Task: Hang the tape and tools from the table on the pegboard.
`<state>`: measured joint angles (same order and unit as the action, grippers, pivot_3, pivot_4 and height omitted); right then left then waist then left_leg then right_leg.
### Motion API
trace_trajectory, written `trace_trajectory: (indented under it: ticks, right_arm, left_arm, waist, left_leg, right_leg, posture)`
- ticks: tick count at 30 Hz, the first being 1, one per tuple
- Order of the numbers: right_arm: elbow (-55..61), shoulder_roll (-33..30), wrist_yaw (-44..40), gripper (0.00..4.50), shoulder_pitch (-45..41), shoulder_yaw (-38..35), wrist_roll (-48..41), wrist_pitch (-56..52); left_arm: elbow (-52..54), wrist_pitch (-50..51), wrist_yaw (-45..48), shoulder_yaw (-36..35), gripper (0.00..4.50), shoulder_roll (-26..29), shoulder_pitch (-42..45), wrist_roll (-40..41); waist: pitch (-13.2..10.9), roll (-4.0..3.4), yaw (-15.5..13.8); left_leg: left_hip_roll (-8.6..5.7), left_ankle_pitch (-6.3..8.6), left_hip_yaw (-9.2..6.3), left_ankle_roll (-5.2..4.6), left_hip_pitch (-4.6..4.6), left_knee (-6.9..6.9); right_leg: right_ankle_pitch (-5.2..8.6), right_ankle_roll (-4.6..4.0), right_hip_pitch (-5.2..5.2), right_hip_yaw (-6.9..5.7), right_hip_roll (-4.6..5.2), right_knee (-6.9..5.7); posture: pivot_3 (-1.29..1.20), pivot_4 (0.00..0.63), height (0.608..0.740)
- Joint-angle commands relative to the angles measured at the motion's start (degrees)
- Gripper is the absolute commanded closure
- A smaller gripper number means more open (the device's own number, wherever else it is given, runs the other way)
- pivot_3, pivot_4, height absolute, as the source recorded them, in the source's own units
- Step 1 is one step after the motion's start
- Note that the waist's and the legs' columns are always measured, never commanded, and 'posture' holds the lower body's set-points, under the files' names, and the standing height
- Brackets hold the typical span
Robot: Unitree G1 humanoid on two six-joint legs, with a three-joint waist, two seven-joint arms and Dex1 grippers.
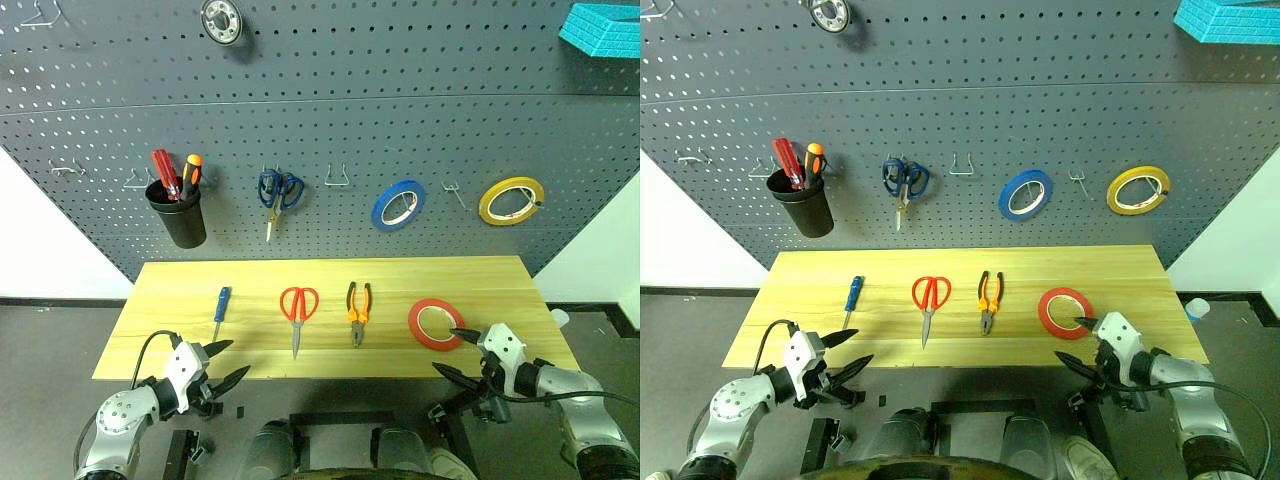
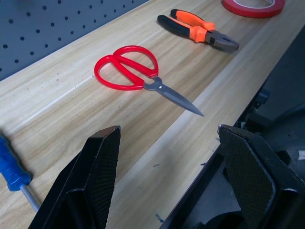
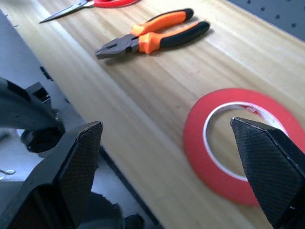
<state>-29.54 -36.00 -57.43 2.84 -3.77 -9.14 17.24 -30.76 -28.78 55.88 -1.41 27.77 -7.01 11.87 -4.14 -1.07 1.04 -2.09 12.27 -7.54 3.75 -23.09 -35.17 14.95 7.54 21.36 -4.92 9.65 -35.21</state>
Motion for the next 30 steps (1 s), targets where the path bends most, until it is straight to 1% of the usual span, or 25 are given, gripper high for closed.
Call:
trace_trajectory:
  ticks: [1, 2, 6, 8, 10, 16, 20, 24, 30]
  right_arm:
    - [1.1, 0.0, 6.3, 0.00, -4.5, 1.5, 4.7, -3.8]
    - [1.5, 0.1, 7.5, 0.00, -5.7, 2.4, 6.0, -6.2]
    - [3.7, 0.4, 7.5, 0.00, -8.7, 5.1, 7.2, -15.7]
    - [3.1, 1.2, 7.9, 0.00, -11.5, 6.9, 8.1, -20.5]
    - [3.1, 1.4, 7.7, 0.00, -12.4, 8.2, 8.8, -22.4]
    - [1.4, 2.3, 10.9, 0.00, -15.5, 11.7, 12.7, -27.2]
    - [0.1, 3.1, 12.9, 0.00, -16.9, 13.1, 14.5, -28.1]
    - [-3.7, 4.0, 14.0, 0.00, -19.5, 15.4, 17.0, -29.5]
    - [-9.7, 5.6, 15.5, 0.00, -23.2, 18.0, 19.7, -31.5]
  left_arm:
    - [3.5, 1.1, -0.1, 0.0, 1.09, -0.1, 0.5, 0.8]
    - [5.0, 2.3, 0.0, 0.3, 1.09, -0.4, 0.7, 1.3]
    - [9.5, 7.0, -0.7, 1.8, 1.09, -1.1, 2.1, 0.7]
    - [12.7, 12.7, -5.5, 4.6, 1.09, -1.6, 5.0, -5.4]
    - [14.8, 15.9, -8.5, 6.5, 1.09, -2.1, 6.8, -8.9]
    - [19.4, 21.0, -3.3, 10.4, 1.09, -1.6, 10.5, -6.8]
    - [20.9, 23.1, -0.9, 10.8, 1.09, -1.2, 11.3, -5.5]
    - [21.9, 25.1, 2.9, 11.2, 1.09, -0.1, 11.4, -3.4]
    - [22.1, 25.6, 4.0, 11.2, 1.09, 0.3, 10.8, -3.1]
  waist:
    - [0.0, -0.01, 0.1]
    - [0.0, -0.02, 0.2]
    - [0.0, -0.01, -0.2]
    - [0.0, -0.03, -0.4]
    - [0.0, -0.02, -0.5]
    - [0.0, -0.01, 0.3]
    - [0.0, -0.01, 0.8]
    - [0.0, 0.02, 1.5]
    - [0.0, 0.01, 1.7]
  left_leg:
    - [0.00, 0.00, 0.00, 0.00, 0.00, 0.00]
    - [0.00, 0.00, 0.01, 0.00, 0.00, 0.00]
    - [0.00, -0.03, 0.01, -0.04, 0.01, -0.01]
    - [0.00, -0.06, 0.00, -0.09, 0.01, 0.01]
    - [-0.01, -0.07, -0.01, -0.10, -0.01, 0.00]
    - [-0.02, -0.07, 0.01, -0.11, 0.02, 0.05]
    - [0.00, -0.08, 0.00, -0.12, 0.08, 0.03]
    - [-0.01, -0.08, 0.00, -0.11, 0.09, -0.03]
    - [-0.01, -0.08, 0.00, -0.12, 0.12, 0.02]
  right_leg:
    - [0.00, 0.00, 0.00, 0.00, 0.00, 0.00]
    - [-0.01, -0.01, 0.01, 0.01, 0.00, -0.01]
    - [-0.03, -0.05, 0.01, 0.03, -0.01, -0.06]
    - [-0.03, -0.03, 0.01, 0.04, -0.01, -0.06]
    - [-0.11, 0.13, 0.01, 0.04, -0.03, -0.06]
    - [-0.14, 0.25, 0.02, 0.10, -0.07, -0.07]
    - [-0.13, 0.25, 0.03, 0.11, -0.10, -0.20]
    - [-0.12, 0.22, -0.01, 0.13, -0.09, -0.21]
    - [-0.13, 0.25, 0.01, 0.17, -0.10, -0.23]
  posture:
    - [-0.09, 0.031, 0.740]
    - [-0.09, 0.031, 0.740]
    - [-0.08, 0.032, 0.740]
    - [-0.08, 0.033, 0.740]
    - [-0.08, 0.033, 0.740]
    - [-0.08, 0.032, 0.740]
    - [-0.09, 0.032, 0.740]
    - [-0.09, 0.031, 0.740]
    - [-0.10, 0.034, 0.740]
